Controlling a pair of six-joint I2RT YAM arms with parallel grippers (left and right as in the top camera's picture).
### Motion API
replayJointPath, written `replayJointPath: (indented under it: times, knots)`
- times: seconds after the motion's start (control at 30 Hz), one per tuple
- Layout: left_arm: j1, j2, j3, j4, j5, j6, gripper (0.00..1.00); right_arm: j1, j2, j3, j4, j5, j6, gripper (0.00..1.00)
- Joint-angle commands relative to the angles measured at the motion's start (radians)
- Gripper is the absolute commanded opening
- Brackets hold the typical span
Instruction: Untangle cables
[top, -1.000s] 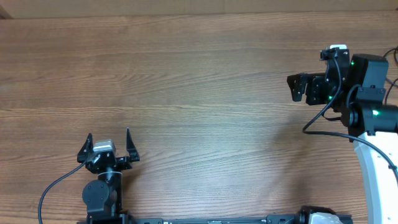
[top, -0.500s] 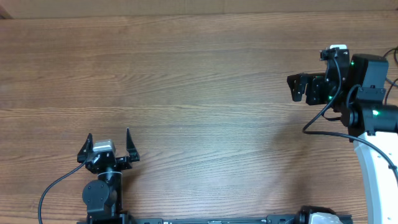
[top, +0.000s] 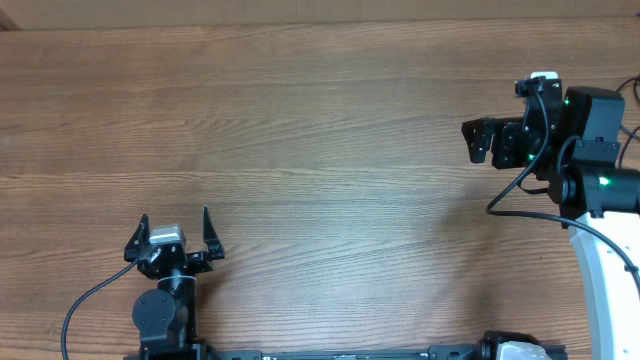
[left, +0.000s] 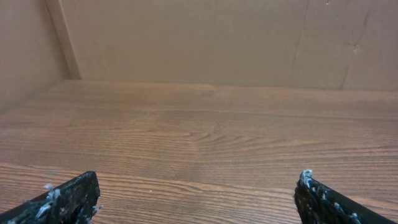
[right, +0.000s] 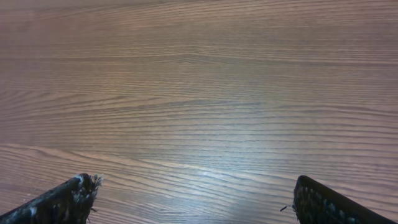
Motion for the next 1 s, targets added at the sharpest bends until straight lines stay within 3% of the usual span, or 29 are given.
replayJointPath:
  times: [0.0,0.37,0.7,0.97]
  knots:
    - [-0.006,-0.011,-0.003,0.001,0.005,-0.009,1.0,-0.003,-0.002,0.002,0.015,0.086,-0.005,1.0]
    - [-0.006,-0.011,-0.003,0.001,0.005,-0.009,1.0,-0.003,-0.141,-0.026,0.075,0.136,-0.005,1.0]
    - [-0.006,-0.011,-0.003,0.001,0.005,-0.009,0.99,-0.003,-0.449,-0.392,0.512,-0.021,0.008,1.0]
    - [-0.006,-0.011,-0.003,0.001,0.005,-0.009,1.0,-0.003,-0.674,-0.657,0.705,-0.048,0.091,1.0]
